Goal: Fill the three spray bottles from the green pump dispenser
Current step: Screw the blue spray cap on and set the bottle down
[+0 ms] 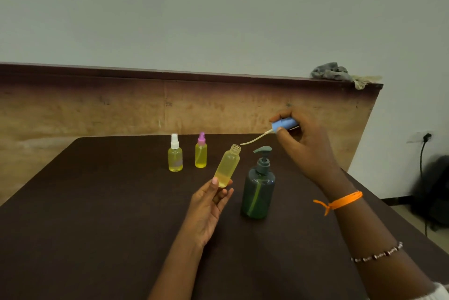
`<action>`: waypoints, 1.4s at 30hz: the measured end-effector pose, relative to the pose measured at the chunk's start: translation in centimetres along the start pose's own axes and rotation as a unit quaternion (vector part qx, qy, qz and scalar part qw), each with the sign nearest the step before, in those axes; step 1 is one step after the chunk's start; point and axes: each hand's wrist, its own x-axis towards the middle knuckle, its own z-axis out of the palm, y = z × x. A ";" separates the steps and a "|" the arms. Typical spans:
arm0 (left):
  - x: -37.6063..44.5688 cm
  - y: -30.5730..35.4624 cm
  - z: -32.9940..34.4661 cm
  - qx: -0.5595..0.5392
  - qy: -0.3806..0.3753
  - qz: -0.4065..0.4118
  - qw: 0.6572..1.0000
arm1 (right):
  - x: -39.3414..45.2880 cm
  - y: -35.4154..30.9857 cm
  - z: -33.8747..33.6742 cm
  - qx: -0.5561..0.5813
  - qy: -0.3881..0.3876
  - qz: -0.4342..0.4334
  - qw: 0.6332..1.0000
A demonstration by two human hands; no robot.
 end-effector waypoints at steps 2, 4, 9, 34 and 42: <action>0.0 0.0 0.0 0.000 -0.003 0.000 1.000 | 0.4 0.1 0.4 0.001 -0.028 -0.007 1.000; 0.1 0.0 0.0 0.001 -0.006 -0.001 1.000 | 0.6 0.2 0.7 0.001 -0.064 -0.006 0.998; 0.1 0.0 -0.1 -0.005 -0.006 -0.003 1.000 | 1.3 0.0 0.7 -0.014 -0.054 -0.026 0.998; -0.1 0.4 0.2 0.017 -0.030 -0.016 0.999 | 4.3 0.3 2.4 -0.111 -0.381 0.020 0.917; -0.5 0.2 0.3 0.026 -0.049 0.003 0.998 | 3.6 -0.1 2.9 -0.201 -0.306 0.034 0.930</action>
